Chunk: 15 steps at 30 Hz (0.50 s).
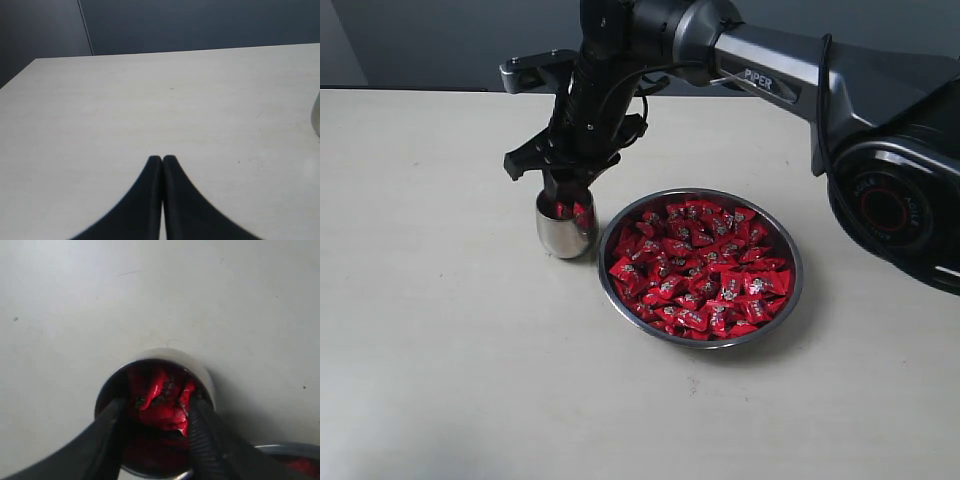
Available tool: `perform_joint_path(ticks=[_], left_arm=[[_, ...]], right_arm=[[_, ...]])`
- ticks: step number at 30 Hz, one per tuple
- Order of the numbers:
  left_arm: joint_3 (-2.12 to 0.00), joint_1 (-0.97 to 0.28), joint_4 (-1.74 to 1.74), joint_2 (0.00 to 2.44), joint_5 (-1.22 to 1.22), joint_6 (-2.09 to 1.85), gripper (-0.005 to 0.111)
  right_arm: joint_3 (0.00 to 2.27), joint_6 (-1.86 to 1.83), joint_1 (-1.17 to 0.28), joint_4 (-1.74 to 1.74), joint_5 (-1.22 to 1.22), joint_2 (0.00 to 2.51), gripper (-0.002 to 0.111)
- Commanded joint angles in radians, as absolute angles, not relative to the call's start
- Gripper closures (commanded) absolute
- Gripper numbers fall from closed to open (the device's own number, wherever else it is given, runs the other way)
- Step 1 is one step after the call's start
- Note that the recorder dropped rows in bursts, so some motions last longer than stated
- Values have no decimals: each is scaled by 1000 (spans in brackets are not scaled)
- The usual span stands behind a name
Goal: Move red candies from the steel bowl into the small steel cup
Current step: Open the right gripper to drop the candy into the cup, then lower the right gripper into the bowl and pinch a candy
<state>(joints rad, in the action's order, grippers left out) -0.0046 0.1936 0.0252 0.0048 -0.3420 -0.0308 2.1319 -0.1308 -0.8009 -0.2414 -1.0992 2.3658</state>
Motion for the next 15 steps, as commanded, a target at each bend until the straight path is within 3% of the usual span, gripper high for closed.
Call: perform_joint_path(ticks=[1,8,12,15], left_arm=[[0,187,27,0,-334,-29,106],[0,187,27,0,-334,-29,106],[0,187,27,0,-334,-29,106],[0,187,27,0,-334,-29,106]], right_arm=[[2141,-131,-801,-216,-1115,2326,69],[2100,-79,-768,-72,-1183,2140,69],[1856,-87,-729,-51,-1010,1989,69],[1521,-87,-681,-57,-750,1812,69]])
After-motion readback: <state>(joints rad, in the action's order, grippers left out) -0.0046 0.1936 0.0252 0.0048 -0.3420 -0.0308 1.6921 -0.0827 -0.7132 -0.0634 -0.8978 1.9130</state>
